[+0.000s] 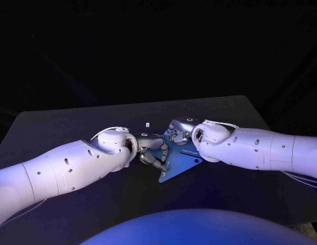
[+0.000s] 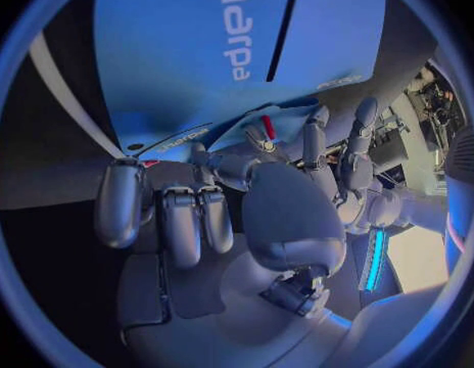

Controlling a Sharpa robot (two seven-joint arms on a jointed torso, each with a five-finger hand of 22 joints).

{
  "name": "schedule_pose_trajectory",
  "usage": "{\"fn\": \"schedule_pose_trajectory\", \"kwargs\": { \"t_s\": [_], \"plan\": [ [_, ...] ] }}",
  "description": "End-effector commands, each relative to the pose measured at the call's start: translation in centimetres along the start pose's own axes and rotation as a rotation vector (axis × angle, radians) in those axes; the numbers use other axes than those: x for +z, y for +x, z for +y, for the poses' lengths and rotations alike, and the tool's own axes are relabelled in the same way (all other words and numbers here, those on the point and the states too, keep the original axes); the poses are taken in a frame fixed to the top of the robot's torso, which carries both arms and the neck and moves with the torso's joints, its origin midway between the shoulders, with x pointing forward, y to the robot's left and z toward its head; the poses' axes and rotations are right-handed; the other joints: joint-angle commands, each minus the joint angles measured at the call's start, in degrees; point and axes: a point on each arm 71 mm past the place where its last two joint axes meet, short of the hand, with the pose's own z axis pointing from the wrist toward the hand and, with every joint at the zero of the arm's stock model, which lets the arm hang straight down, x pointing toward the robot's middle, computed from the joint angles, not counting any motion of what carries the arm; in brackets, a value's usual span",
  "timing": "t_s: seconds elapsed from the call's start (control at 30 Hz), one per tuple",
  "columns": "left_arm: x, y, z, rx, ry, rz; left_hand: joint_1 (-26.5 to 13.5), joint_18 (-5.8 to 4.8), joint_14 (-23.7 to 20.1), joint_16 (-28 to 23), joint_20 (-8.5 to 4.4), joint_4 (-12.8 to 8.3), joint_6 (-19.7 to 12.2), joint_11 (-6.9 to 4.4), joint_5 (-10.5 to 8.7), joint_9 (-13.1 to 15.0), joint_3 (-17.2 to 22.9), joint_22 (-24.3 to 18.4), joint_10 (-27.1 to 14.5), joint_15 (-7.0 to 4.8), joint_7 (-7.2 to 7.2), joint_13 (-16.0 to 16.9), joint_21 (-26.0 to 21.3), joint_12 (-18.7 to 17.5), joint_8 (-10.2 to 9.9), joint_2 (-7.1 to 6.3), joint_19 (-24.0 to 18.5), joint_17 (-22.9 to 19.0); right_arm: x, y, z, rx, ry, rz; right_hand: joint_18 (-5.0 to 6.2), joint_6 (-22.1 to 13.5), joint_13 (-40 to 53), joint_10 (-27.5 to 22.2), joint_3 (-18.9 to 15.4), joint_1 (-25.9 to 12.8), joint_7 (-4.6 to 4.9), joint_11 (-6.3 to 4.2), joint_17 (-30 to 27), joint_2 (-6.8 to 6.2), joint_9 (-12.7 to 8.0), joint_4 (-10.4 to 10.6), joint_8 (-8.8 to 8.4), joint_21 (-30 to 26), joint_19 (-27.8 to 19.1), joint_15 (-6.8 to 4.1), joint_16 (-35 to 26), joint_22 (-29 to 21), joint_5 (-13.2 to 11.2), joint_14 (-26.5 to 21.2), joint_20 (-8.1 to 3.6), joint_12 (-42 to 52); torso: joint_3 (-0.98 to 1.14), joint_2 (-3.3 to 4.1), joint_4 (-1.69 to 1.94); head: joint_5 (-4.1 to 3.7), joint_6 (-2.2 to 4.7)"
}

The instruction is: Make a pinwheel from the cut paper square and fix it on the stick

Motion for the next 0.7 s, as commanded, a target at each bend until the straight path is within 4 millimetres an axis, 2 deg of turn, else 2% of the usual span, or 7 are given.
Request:
{"fn": "schedule_pose_trajectory", "kwargs": {
  "t_s": [0.03, 0.23, 0.7],
  "plan": [
    [0.0, 0.1, 0.0, -0.012, -0.002, 0.013, -0.5, 0.48, 0.0, -0.1, 0.18, 0.0, 0.0, -0.13, -0.32, 0.1, 0.2, 0.1, -0.4, 0.20, 0.35, -0.1, 0.4, -0.1, 0.4, 0.00, -0.3, -0.1, 0.2, 0.1, 0.3, -0.025, -0.018, 0.008, 0.48, -0.6, 15.1, 6.1, 0.3, 0.0, 0.03, 0.41, 15.1, 0.44, 0.0, 0.1, 0.23, 0.0, 0.3, 0.07, 0.2, 4.4, -0.4, 6.1, 0.14, 0.2, 0.01, 0.03, 0.06, -0.03, 0.00],
    [0.0, 0.1, 0.0, -0.013, -0.002, 0.012, -0.5, 0.50, 0.0, -0.1, 0.19, 0.0, -0.1, -0.17, -0.32, 0.2, 0.2, 0.1, -0.4, 0.20, 0.57, -0.1, 0.4, -0.1, 0.5, -0.01, -0.3, -0.1, 0.6, 0.1, 0.5, -0.031, -0.022, 0.006, 0.48, -0.6, 15.1, 6.1, 0.3, 0.0, 0.03, 0.41, 15.1, 0.44, 0.0, 0.1, 0.23, 0.0, 0.3, 0.07, 0.2, 4.4, -0.4, 6.1, 0.14, 0.2, -0.08, 0.03, 0.06, -0.09, 0.00],
    [0.0, 0.1, 0.0, -0.014, -0.006, 0.015, -0.5, 0.55, 0.0, -0.1, 0.20, 0.0, -0.2, -0.35, -0.31, 0.7, 0.3, 0.1, -0.8, 0.16, 1.48, -0.1, 0.4, -0.1, 1.0, -0.09, -0.3, -0.1, 1.2, 0.2, 1.5, -0.033, -0.043, 0.004, 0.48, -0.6, 15.1, 6.1, 0.3, 0.1, 0.04, 0.42, 15.1, 0.47, 0.0, 0.1, 0.23, 0.0, 0.3, 0.08, 0.2, 4.4, -0.3, 6.1, 0.15, 0.2, -0.01, 0.01, 0.00, 0.01, 0.00]
  ]
}}
